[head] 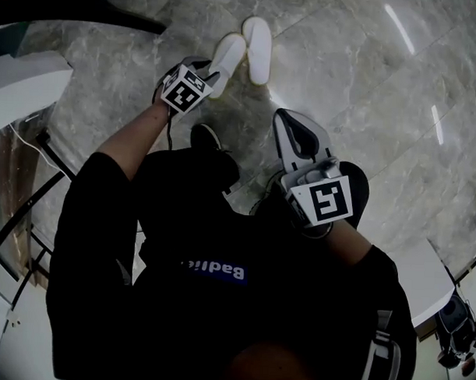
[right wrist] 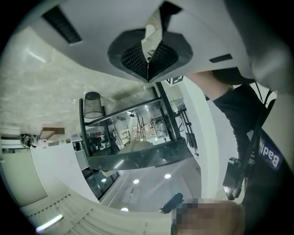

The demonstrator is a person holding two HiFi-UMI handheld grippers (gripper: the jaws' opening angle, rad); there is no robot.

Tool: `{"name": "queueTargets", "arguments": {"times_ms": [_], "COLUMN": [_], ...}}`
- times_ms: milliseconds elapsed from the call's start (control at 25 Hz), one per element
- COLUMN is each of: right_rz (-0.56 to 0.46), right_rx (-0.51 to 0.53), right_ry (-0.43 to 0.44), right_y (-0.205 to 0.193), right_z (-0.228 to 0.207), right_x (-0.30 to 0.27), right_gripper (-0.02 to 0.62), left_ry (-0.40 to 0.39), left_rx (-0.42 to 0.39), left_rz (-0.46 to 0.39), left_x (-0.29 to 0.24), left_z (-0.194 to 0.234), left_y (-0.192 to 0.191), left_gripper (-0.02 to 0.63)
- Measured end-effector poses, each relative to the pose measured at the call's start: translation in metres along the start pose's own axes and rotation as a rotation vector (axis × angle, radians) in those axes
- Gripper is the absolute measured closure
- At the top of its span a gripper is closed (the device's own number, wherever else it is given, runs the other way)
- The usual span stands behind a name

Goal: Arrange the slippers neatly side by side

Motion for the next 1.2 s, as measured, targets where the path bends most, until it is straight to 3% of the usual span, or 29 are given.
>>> {"name": "queueTargets", "arguments": {"times_ms": [240, 400, 600, 800, 1080, 1200], "right_rz": [-0.023, -0.051, -0.056, -0.035, -0.036, -0.040], "right_rx": [-0.018, -0.025, -0.060, -0.062, -0.080, -0.090], "right_ry": [-0.006, -0.015, -0.026, -0.035, -0.044, -0.040], "right_y": [-0.033, -0.048, -0.068, -0.085, -0.093, -0.094], "right_z": [-0.021, -0.032, -0.040, -0.050, -0.060, -0.061], "right_x": [0.004, 0.014, 0.017, 0.021, 0.025, 0.027], "right_gripper": [0.597, 0.596, 0.597, 0.595, 0.597, 0.597], "left_ry": [0.016, 0.061, 0.104, 0.210, 0.222, 0.231], "left_rx": [0.056, 0.105, 0.096, 0.190, 0.166, 0.177], "left_rz": [0.134, 0.163, 0.215, 0.260, 0.297, 0.293], "left_x": [-0.050, -0.083, -0.129, -0.146, -0.166, -0.170], "left_z": [0.015, 0.021, 0.021, 0.034, 0.031, 0.029], "left_y": [-0.017, -0.017, -0.033, -0.047, -0.047, -0.047], "left_gripper": [0.480, 0.480, 0.480, 0.480, 0.482, 0.572]}}
Point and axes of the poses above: the fingertips, and each gripper's own axes: x backward along the fingers, z to its left, y out of its top, the point moved 8 cm from there along x, backward along the fingers, and after that the axes turned 4 degrees about y, right-handed, at the moved point
